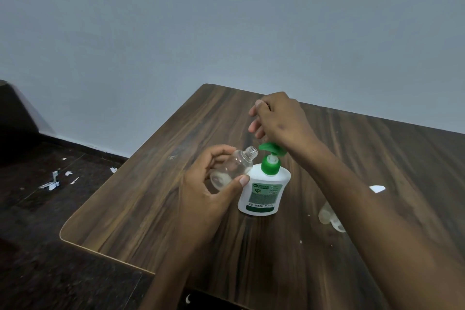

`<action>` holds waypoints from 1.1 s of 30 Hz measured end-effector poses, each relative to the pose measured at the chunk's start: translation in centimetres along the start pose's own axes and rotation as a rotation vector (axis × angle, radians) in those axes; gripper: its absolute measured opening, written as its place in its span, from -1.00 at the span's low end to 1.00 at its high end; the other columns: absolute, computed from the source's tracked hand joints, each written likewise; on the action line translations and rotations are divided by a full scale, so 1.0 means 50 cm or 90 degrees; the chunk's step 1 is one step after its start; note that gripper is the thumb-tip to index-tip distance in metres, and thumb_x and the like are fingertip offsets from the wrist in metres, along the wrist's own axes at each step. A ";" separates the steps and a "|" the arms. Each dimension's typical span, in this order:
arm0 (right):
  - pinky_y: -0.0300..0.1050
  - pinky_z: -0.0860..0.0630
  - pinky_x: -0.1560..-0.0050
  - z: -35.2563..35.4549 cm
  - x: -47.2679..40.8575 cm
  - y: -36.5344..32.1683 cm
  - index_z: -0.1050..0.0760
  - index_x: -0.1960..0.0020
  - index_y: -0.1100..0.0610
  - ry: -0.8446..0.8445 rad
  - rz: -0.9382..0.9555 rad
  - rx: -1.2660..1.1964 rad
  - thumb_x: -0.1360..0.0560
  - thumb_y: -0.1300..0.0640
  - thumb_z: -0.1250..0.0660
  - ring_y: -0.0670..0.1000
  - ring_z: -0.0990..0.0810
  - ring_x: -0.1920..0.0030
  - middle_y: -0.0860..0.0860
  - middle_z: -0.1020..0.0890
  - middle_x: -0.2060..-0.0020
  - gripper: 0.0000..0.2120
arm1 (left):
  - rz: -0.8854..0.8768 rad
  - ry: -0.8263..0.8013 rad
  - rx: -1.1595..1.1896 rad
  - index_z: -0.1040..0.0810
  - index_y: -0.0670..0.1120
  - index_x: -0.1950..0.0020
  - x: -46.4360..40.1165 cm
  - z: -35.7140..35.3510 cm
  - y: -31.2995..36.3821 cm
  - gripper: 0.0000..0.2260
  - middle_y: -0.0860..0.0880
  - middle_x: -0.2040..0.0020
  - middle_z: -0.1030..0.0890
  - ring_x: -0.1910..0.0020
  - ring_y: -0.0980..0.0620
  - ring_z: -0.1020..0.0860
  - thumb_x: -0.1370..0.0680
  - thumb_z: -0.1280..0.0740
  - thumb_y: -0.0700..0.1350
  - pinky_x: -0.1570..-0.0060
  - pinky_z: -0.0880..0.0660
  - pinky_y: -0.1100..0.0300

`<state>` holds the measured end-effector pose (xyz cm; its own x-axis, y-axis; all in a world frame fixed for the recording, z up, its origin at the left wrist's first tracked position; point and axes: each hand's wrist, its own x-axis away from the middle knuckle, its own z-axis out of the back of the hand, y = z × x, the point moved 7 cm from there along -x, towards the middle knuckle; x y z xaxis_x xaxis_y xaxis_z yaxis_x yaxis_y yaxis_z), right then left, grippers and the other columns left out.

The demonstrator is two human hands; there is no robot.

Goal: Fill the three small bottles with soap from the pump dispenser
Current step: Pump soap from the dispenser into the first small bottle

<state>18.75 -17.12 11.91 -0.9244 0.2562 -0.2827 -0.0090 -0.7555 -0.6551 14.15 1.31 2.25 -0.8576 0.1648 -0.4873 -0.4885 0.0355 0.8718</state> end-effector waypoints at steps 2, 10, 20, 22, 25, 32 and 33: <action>0.05 -0.67 0.03 -0.003 0.004 0.003 -0.59 0.06 0.10 0.008 -0.007 0.011 -0.64 0.11 -0.10 -0.07 -0.70 0.38 -0.04 -0.72 0.38 -0.71 | -0.017 -0.002 -0.008 -0.63 0.02 -0.25 -0.004 0.002 0.004 -0.66 0.10 -0.19 -0.72 -0.24 -0.01 -0.67 -0.50 -0.57 -0.08 -0.17 -0.60 0.20; 0.06 -0.68 0.08 -0.002 0.013 0.004 -0.61 0.12 0.09 0.043 -0.011 0.060 -0.61 0.16 -0.12 -0.06 -0.70 0.34 -0.06 -0.70 0.40 -0.70 | -0.027 -0.014 0.014 -0.67 -0.01 -0.29 -0.013 -0.005 0.007 -0.64 0.13 -0.22 -0.73 -0.25 0.06 -0.69 -0.52 -0.60 -0.20 -0.17 -0.61 0.27; 0.10 -0.67 0.07 -0.035 0.022 0.023 -0.56 0.14 0.07 0.019 -0.074 0.113 -0.60 -0.02 -0.10 0.05 -0.70 0.25 0.01 -0.70 0.27 -0.68 | -0.070 -0.001 -0.025 -0.68 0.04 -0.31 -0.016 0.001 0.012 -0.65 0.15 -0.24 -0.70 -0.27 0.08 -0.67 -0.54 -0.60 -0.09 -0.18 -0.62 0.26; 0.13 -0.66 0.05 -0.027 0.024 0.019 -0.56 0.15 0.08 0.014 -0.076 0.104 -0.55 -0.08 -0.05 0.08 -0.70 0.23 0.01 -0.69 0.26 -0.63 | -0.077 0.007 -0.028 -0.68 0.04 -0.32 -0.017 -0.001 0.013 -0.63 0.15 -0.24 -0.70 -0.27 0.07 -0.67 -0.53 -0.59 -0.11 -0.17 -0.60 0.29; 0.13 -0.66 0.03 -0.028 0.033 0.032 -0.59 0.11 0.15 -0.003 -0.109 0.073 -0.61 -0.02 -0.10 0.10 -0.72 0.20 0.05 -0.71 0.24 -0.63 | -0.097 0.009 -0.046 -0.66 0.08 -0.36 -0.014 -0.004 0.007 -0.61 0.13 -0.25 -0.70 -0.25 0.01 -0.68 -0.55 -0.59 -0.07 -0.15 -0.65 0.18; 0.18 -0.66 -0.01 -0.028 0.037 0.036 -0.60 0.03 0.26 -0.013 -0.135 0.013 -0.62 0.04 -0.13 0.16 -0.73 0.12 0.13 -0.72 0.18 -0.64 | -0.165 0.019 -0.115 -0.58 0.04 -0.50 0.009 -0.015 0.010 -0.55 0.09 -0.34 -0.66 -0.28 0.02 -0.67 -0.61 -0.51 -0.14 -0.14 -0.63 0.25; 0.19 -0.66 -0.02 -0.026 0.038 0.040 -0.61 0.00 0.27 -0.004 -0.144 -0.008 -0.61 0.05 -0.13 0.18 -0.73 0.10 0.15 -0.73 0.17 -0.64 | -0.176 0.021 -0.130 -0.57 0.00 -0.52 0.010 -0.017 0.014 -0.52 0.05 -0.37 -0.64 -0.33 0.01 -0.65 -0.60 -0.49 -0.17 -0.19 -0.59 0.30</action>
<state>17.50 -17.34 9.15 -0.9018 0.4141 -0.1233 -0.2113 -0.6716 -0.7101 13.24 0.59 2.57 -0.6908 0.1445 -0.7084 -0.7229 -0.1245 0.6796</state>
